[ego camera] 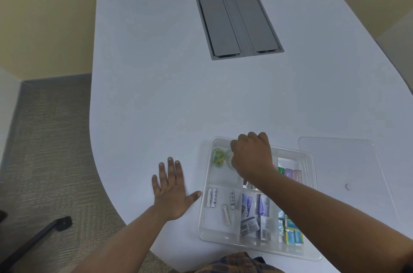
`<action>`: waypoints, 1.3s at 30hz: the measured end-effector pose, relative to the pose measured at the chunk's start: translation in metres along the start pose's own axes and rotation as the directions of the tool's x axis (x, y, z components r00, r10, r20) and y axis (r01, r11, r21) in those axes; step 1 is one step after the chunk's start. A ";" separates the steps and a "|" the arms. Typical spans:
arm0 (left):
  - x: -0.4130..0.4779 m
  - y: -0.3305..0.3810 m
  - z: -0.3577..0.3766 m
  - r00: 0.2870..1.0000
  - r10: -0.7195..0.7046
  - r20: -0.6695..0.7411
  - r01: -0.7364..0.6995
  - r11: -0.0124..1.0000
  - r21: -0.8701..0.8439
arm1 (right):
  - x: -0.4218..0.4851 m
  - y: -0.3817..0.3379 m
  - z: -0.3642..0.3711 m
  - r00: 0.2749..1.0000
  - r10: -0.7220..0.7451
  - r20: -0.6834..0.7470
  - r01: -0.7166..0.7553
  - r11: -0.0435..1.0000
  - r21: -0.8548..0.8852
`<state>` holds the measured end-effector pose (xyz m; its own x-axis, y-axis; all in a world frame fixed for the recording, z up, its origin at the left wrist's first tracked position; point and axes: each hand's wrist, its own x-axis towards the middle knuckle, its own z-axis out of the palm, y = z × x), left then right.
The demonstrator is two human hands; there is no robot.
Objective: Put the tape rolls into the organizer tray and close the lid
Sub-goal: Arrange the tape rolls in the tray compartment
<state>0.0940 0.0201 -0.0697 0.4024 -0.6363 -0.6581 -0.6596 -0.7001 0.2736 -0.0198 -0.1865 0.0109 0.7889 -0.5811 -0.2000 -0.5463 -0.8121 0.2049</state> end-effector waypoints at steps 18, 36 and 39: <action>0.001 -0.001 0.001 1.000 0.001 0.005 -0.001 1.000 0.004 | 0.001 0.009 0.018 0.999 -0.054 -0.005 0.055 0.995 0.081; -0.001 0.000 0.000 1.000 -0.001 0.001 0.001 1.000 0.005 | -0.007 0.004 0.034 0.989 -0.093 0.117 0.080 0.990 0.117; 0.000 0.000 0.000 1.000 0.001 0.003 -0.001 1.000 -0.001 | -0.007 0.003 0.031 0.988 -0.100 0.117 0.090 0.992 0.085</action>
<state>0.0932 0.0202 -0.0696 0.4002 -0.6360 -0.6598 -0.6591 -0.7000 0.2750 -0.0360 -0.1860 -0.0172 0.8010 -0.4992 -0.3306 -0.4947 -0.8628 0.1042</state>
